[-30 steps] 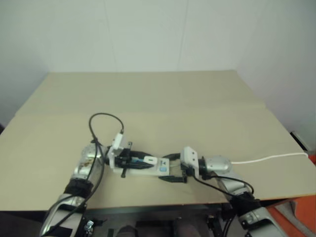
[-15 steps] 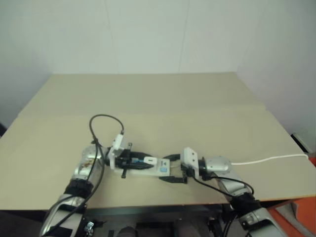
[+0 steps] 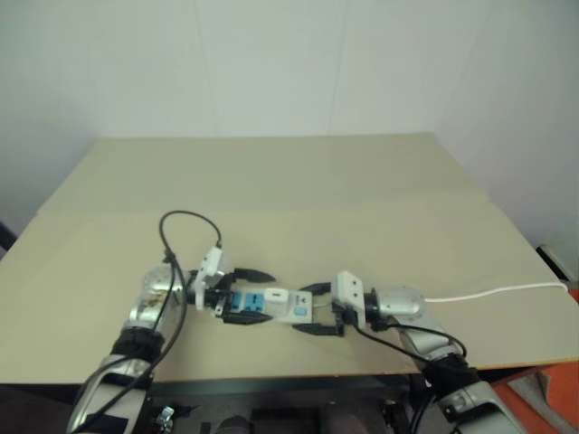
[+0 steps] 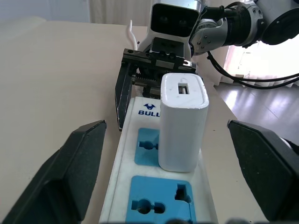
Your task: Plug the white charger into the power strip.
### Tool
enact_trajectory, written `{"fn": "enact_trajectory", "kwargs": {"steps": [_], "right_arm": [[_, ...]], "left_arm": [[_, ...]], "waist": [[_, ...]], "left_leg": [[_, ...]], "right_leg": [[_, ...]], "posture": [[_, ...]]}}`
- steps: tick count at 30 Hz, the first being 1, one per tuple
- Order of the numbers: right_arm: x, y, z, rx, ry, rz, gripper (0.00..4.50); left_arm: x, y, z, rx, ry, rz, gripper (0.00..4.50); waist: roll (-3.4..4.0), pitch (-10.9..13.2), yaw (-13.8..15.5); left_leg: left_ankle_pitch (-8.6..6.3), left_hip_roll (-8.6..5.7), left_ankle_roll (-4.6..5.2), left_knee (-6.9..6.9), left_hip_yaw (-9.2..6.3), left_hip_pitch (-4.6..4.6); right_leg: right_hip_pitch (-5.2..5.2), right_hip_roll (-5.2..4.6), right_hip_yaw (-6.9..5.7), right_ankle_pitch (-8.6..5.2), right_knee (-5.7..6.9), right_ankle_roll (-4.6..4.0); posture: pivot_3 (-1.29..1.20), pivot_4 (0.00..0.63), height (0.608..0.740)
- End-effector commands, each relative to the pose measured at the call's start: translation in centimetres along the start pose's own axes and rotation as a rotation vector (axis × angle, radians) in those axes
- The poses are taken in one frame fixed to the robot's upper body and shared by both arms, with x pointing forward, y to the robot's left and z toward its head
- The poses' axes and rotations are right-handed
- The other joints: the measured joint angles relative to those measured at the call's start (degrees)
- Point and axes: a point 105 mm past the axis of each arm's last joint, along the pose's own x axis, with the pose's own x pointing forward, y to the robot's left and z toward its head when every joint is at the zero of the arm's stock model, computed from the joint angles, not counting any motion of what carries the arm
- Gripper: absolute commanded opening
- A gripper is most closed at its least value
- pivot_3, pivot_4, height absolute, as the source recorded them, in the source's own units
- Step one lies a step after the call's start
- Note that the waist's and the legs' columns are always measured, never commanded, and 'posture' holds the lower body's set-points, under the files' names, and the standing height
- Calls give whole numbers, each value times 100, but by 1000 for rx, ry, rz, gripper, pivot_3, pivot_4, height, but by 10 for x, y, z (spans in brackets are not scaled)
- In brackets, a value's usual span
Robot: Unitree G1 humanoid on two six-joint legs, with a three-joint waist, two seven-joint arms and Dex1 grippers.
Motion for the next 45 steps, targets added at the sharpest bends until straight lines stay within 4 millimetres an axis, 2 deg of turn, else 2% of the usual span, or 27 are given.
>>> {"fn": "enact_trajectory", "kwargs": {"steps": [1,4,8,10,12,17,23,27,34,39,45], "right_arm": [[2,4,0,-24,7,26,3419],[2,3,1,-19,6,24,3419],[1,-5,4,48,-3,-16,3419],[0,-9,6,59,-11,-27,4136],[-4,-11,9,60,-18,-24,4436],[-16,-16,12,60,-23,-50,4436],[-30,-13,13,17,-4,-80,4436],[-65,-12,24,-32,12,-131,4436],[-159,-2,51,-112,159,-207,4436],[-190,10,64,-117,245,-222,4436],[-198,17,66,-88,269,-244,4436]], "left_arm": [[-7,-1,-5,-52,38,11,4485],[-19,-2,14,-26,33,7,4485],[-42,4,39,44,16,84,4485],[-56,4,49,65,15,115,4500],[-69,3,57,84,25,142,4500],[-93,-6,60,94,75,194,4500],[-106,-23,55,57,108,212,4500],[-117,-32,48,43,177,231,4500],[-137,-43,44,28,208,297,4500],[-136,-46,43,25,202,315,4500],[-133,-46,40,29,193,331,4500]], "waist": [[0,0,0],[-2,2,-16],[-8,9,1],[-12,11,4],[-12,22,12],[-10,36,21],[-18,50,46],[-17,52,79],[-16,56,175],[-21,58,168],[-23,58,162]], "left_leg": [[0,0,0,0,0,0],[0,3,0,-2,0,-6],[0,6,0,-4,-2,-23],[0,7,0,-4,-2,-24],[0,6,0,-4,-2,-26],[0,4,0,-4,-1,-42],[0,4,0,-4,-6,-46],[0,1,0,-4,-3,-78],[1,0,0,-2,6,-122],[1,1,0,-2,12,-119],[1,5,0,-2,17,-114]], "right_leg": [[0,0,0,0,0,0],[-9,4,1,0,-1,0],[-26,6,0,0,-2,-1],[-26,5,1,1,-4,-2],[-30,4,-1,1,-4,-2],[-41,-4,-3,1,-9,-2],[-42,-8,-12,0,-10,-3],[-71,-14,-12,-1,-9,-4],[-123,-18,-9,1,-6,-5],[-118,-17,-5,0,-8,-4],[-117,-12,-1,-1,-8,-3]], "posture": [[0,150,740],[0,150,740],[0,150,740],[0,150,740],[0,150,740],[0,150,740],[0,150,740],[0,150,740],[0,150,740],[0,150,740],[0,150,740]]}}
